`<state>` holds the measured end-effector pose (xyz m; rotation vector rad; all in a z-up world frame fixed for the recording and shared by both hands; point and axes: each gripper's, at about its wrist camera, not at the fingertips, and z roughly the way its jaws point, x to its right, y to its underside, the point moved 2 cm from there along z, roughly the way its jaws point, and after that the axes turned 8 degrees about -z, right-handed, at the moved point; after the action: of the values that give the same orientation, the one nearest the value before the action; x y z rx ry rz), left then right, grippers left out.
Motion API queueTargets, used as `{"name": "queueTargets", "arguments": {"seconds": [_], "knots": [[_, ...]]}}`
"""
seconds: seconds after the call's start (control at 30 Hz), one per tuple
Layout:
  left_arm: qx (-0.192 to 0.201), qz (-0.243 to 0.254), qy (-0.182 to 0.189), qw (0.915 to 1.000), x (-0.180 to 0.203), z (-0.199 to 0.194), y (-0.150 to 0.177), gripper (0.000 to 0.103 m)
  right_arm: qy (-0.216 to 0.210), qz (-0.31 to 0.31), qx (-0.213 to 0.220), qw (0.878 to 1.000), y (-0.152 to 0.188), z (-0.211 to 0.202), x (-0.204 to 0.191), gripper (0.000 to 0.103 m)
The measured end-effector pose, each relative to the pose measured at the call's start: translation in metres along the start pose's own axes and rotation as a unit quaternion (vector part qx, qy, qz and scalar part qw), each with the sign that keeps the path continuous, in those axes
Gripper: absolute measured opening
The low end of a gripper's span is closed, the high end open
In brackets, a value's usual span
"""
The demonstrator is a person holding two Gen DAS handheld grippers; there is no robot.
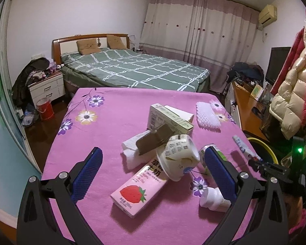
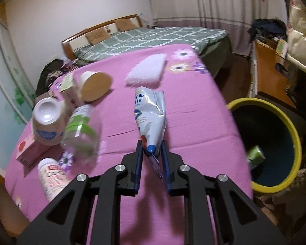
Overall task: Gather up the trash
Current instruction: 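Drop the toothpaste tube into the yellow bin with the right gripper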
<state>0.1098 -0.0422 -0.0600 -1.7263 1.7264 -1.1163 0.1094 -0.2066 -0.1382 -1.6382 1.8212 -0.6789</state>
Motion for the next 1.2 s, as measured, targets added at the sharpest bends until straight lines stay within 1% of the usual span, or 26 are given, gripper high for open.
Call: {"name": "queueTargets", "arguments": {"seconds": [0.1, 0.17, 0.23, 0.33, 0.4, 0.63, 0.7, 0.77, 0.83, 0.87, 1.03, 1.13, 1.2], "knots": [[-0.002, 0.008, 0.006, 1.0, 0.006, 0.002, 0.001, 0.098, 0.036, 0.013, 0.005, 0.999, 0.0, -0.004, 0.023, 0.017], [-0.004, 0.011, 0.011, 0.9999, 0.01, 0.003, 0.002, 0.098, 0.052, 0.029, 0.003, 0.998, 0.001, -0.005, 0.041, 0.018], [-0.009, 0.015, 0.016, 0.9997, 0.015, 0.005, 0.004, 0.098, 0.078, 0.043, 0.002, 0.996, 0.002, -0.006, 0.061, 0.018], [-0.014, 0.022, 0.021, 0.9994, 0.02, 0.008, 0.006, 0.098, 0.103, 0.065, -0.004, 0.993, 0.004, -0.003, 0.086, 0.018], [-0.018, 0.026, 0.025, 0.9992, 0.024, 0.011, 0.007, 0.098, 0.117, 0.077, -0.008, 0.99, 0.007, -0.003, 0.099, 0.018], [-0.028, 0.036, 0.033, 0.9984, 0.031, 0.017, 0.011, 0.098, 0.148, 0.104, -0.021, 0.983, 0.01, 0.003, 0.132, 0.02], [-0.03, 0.041, 0.035, 0.9981, 0.034, 0.018, 0.012, 0.098, 0.153, 0.112, -0.021, 0.982, 0.008, 0.006, 0.138, 0.02], [-0.031, 0.044, 0.035, 0.998, 0.036, 0.018, 0.013, 0.098, 0.158, 0.117, -0.02, 0.98, 0.008, 0.005, 0.142, 0.024], [-0.032, 0.045, 0.036, 0.9978, 0.036, 0.018, 0.014, 0.098, 0.162, 0.123, -0.017, 0.979, 0.008, 0.003, 0.145, 0.04], [-0.032, 0.045, 0.037, 0.9978, 0.037, 0.018, 0.014, 0.098, 0.164, 0.126, -0.014, 0.978, 0.008, 0.002, 0.147, 0.042], [-0.036, 0.046, 0.039, 0.9975, 0.038, 0.019, 0.016, 0.098, 0.161, 0.128, -0.005, 0.979, 0.007, -0.002, 0.146, 0.042], [-0.038, 0.048, 0.04, 0.9973, 0.039, 0.02, 0.017, 0.098, 0.145, 0.119, 0.011, 0.982, 0.003, -0.008, 0.129, 0.043], [-0.04, 0.05, 0.041, 0.9971, 0.041, 0.02, 0.019, 0.098, 0.126, 0.103, 0.029, 0.986, -0.001, -0.011, 0.109, 0.045]]}}
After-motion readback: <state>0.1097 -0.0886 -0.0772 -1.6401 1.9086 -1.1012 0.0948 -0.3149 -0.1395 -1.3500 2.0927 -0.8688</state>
